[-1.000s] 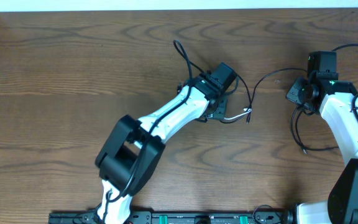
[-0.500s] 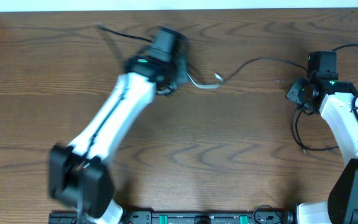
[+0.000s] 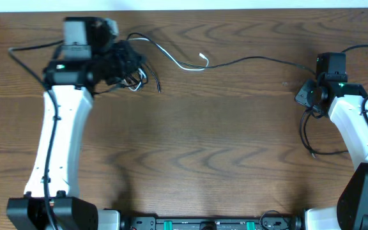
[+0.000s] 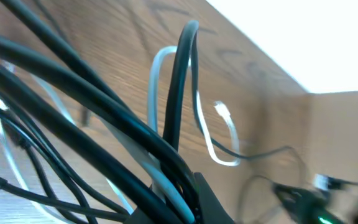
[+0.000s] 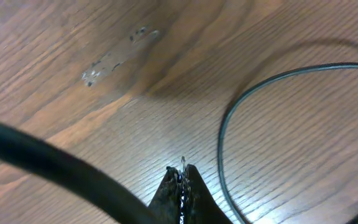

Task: Untangle cables
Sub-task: 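Carry the bundle up-left with the left gripper, stretching the cable apart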

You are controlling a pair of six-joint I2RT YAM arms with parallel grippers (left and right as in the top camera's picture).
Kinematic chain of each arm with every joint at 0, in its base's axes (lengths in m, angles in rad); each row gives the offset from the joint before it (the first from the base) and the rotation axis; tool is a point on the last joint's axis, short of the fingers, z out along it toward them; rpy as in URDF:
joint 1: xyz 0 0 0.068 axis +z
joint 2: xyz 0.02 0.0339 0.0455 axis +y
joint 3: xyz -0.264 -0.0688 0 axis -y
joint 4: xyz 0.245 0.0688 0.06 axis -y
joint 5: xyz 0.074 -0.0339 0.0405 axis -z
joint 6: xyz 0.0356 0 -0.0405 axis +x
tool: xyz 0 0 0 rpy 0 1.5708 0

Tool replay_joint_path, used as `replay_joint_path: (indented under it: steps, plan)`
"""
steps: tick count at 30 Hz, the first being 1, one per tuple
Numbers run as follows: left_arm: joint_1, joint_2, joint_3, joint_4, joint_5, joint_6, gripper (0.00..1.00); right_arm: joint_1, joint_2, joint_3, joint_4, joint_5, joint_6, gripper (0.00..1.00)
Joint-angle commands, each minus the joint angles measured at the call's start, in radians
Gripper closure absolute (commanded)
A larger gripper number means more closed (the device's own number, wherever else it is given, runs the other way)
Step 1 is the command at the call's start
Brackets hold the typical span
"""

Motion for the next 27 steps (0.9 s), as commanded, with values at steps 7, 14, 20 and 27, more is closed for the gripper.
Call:
replay_joint_path:
  steps: [7,14,20,27]
  plan:
    - [0.156,-0.018,0.014,-0.070,0.525,0.335,0.92,-0.003,0.000,-0.021,-0.003,0.237,0.004,0.99]
    - [0.130,0.006,-0.001,-0.268,0.386,0.592,0.92,-0.021,0.000,-0.123,0.127,0.381,0.004,0.99]
    - [0.102,0.019,-0.075,-0.268,0.261,0.620,0.92,-0.094,0.000,-0.246,0.301,0.412,0.007,0.99]
    - [0.055,0.021,-0.225,-0.159,0.261,0.632,0.92,-0.196,0.000,-0.382,0.489,0.326,0.086,0.99]
